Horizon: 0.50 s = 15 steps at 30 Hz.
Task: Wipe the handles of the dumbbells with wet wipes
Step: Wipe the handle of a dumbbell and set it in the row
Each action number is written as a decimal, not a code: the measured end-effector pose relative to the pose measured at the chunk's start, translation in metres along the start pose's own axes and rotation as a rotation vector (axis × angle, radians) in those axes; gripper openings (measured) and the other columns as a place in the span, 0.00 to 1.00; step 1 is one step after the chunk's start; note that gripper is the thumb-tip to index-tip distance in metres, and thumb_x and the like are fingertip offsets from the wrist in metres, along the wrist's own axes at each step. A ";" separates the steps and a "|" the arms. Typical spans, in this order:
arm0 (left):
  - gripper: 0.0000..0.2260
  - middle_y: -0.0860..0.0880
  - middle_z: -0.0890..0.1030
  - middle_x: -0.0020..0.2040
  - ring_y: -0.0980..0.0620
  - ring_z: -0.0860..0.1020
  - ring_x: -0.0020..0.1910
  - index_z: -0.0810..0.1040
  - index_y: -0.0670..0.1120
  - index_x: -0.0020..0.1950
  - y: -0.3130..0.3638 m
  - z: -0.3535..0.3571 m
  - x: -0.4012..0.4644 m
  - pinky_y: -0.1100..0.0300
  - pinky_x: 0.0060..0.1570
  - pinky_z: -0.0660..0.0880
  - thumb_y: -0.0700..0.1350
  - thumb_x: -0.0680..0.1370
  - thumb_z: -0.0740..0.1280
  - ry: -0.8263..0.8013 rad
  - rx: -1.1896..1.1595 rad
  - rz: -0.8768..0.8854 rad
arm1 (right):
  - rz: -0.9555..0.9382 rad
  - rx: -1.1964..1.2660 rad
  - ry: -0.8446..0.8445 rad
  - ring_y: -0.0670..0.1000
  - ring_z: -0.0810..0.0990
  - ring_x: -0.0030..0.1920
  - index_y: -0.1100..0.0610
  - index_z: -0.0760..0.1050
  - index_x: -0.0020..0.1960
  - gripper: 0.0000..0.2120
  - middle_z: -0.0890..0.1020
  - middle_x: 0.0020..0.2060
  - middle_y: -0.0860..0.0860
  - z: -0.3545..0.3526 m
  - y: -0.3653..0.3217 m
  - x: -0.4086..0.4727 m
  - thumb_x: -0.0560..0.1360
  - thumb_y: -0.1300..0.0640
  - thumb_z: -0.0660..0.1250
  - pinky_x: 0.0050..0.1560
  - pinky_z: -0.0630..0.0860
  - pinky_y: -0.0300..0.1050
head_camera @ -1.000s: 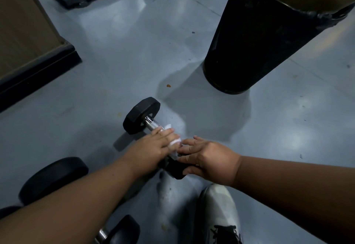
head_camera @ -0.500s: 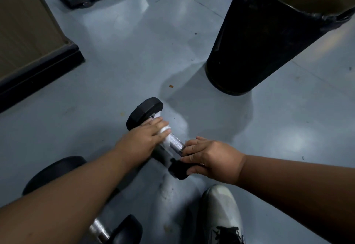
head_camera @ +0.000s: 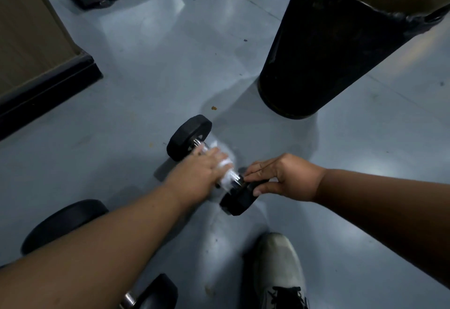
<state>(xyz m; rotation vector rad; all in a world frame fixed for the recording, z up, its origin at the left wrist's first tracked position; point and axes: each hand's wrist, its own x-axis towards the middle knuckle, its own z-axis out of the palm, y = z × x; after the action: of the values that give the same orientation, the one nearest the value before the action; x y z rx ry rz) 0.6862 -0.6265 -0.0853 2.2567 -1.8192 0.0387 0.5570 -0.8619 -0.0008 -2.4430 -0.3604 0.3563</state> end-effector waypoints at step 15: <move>0.19 0.42 0.82 0.62 0.37 0.79 0.64 0.82 0.40 0.60 -0.007 0.003 0.004 0.47 0.68 0.64 0.42 0.76 0.56 0.081 -0.061 -0.213 | -0.190 -0.327 0.223 0.60 0.79 0.65 0.61 0.82 0.60 0.17 0.82 0.63 0.55 0.045 -0.015 -0.012 0.81 0.51 0.64 0.66 0.75 0.57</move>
<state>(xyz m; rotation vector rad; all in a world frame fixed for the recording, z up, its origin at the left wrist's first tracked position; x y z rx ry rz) 0.6936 -0.6296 -0.0887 2.3557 -1.5119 0.0350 0.5285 -0.8296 -0.0234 -2.7014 -0.5850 -0.0640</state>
